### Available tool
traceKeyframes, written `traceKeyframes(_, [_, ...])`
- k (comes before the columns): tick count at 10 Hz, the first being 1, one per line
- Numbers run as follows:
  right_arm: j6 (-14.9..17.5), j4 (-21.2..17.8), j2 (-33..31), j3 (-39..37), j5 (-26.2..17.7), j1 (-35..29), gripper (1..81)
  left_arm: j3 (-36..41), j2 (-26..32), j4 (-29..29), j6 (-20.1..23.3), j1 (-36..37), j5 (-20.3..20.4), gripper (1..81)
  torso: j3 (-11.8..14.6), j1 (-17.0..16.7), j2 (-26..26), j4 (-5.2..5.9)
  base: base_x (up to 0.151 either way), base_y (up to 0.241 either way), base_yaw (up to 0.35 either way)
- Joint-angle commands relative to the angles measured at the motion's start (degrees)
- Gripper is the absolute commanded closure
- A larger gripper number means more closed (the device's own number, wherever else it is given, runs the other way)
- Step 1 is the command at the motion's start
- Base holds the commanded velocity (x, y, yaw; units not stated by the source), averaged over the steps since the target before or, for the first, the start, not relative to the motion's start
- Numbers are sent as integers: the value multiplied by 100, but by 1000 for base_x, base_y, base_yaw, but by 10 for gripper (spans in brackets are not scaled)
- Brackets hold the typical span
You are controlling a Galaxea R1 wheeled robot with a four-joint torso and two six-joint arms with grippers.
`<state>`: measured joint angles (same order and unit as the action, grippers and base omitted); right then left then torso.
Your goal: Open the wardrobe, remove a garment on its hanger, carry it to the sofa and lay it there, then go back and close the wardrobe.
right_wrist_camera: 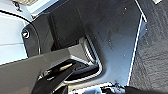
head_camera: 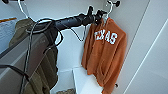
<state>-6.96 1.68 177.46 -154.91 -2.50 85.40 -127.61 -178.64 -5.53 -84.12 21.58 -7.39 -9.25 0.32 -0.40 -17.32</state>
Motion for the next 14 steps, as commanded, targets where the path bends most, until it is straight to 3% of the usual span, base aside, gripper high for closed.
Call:
traceKeyframes(1, [-16, -72, 29, 14, -357, -185, 10, 113, -49, 17, -61, 1221, 185, 10, 0, 0, 0, 0, 0, 0, 0])
traceKeyframes(5, [-7, -72, 37, 14, -357, -202, 10, 219, 179, 52, -157, 1335, 229, 10, 0, 0, 0, 0, 0, 0, 0])
traceKeyframes(12, [-25, -72, 38, 14, -365, -203, 10, -17, -154, -35, -202, 1081, 281, 10, 0, 0, 0, 0, 0, 0, 0])
traceKeyframes(14, [-25, -80, 38, 14, -365, -193, 10, -360, -347, -175, -175, 966, 614, 10, 0, 0, 0, 0, 0, 0, 0])
